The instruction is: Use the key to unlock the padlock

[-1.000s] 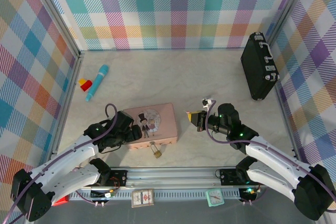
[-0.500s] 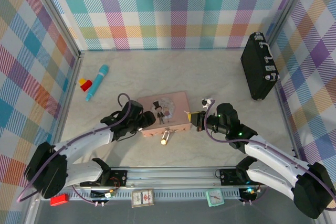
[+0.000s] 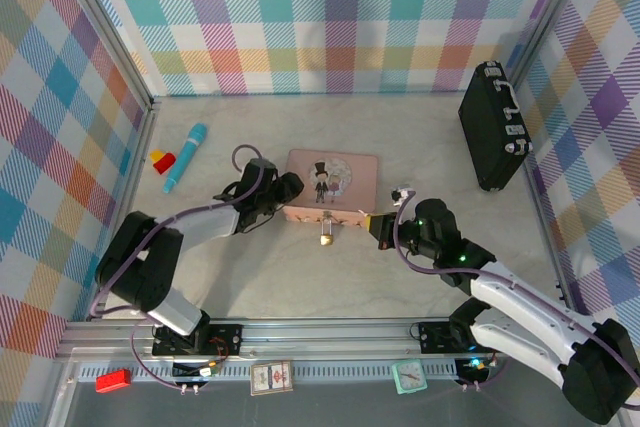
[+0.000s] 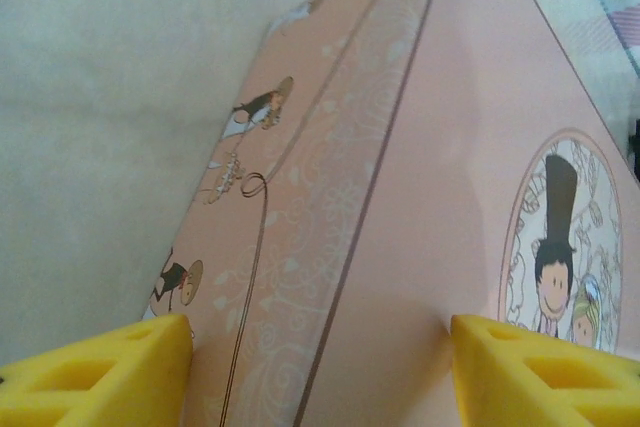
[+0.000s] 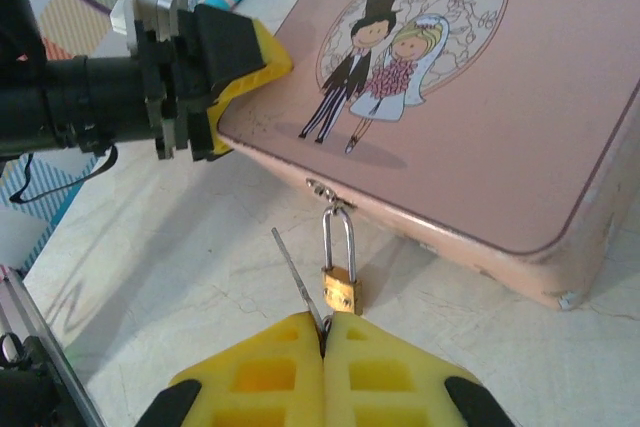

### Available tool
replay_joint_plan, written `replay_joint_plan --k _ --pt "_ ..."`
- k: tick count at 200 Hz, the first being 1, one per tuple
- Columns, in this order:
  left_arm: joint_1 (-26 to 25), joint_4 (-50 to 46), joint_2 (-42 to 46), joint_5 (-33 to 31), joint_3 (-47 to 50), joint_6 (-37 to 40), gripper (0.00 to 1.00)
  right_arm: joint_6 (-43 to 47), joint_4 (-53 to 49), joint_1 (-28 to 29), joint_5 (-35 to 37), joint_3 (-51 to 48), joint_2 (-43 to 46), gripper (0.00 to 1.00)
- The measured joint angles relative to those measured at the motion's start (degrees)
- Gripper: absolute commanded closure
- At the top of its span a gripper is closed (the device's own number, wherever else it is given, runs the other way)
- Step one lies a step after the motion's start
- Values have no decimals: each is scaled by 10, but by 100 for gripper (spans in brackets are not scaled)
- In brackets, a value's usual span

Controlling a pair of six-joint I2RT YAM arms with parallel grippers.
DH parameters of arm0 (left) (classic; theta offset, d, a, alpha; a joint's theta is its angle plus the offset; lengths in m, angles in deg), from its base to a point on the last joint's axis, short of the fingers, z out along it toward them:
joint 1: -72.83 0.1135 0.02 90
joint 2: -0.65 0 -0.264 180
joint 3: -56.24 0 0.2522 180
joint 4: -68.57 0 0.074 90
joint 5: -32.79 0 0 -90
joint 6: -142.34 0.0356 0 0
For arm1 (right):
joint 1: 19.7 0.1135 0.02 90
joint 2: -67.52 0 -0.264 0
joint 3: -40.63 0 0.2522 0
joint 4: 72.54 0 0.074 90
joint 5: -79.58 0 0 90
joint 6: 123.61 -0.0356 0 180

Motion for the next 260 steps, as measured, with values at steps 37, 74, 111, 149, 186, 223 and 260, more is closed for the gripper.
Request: replay_joint_plan --k 37,74,111,149,186,223,260 --pt "6 4 -63 -9 -68 2 34 -14 -21 0 24 2 11 100" --pt "9 -21 -71 -10 -91 12 29 -24 -42 0 35 3 24 100" --pt "19 -98 -12 -7 -81 45 24 -33 -47 0 35 3 31 100" --pt "20 -132 134 7 -26 103 25 -43 -44 0 34 3 13 100" --pt "-9 -119 191 50 54 154 26 -55 -30 0 32 3 -13 100" --pt "-91 -81 166 76 101 182 28 -62 -11 0 24 3 -62 100" --pt "-103 19 118 96 128 177 30 -55 11 0 11 3 -134 100"
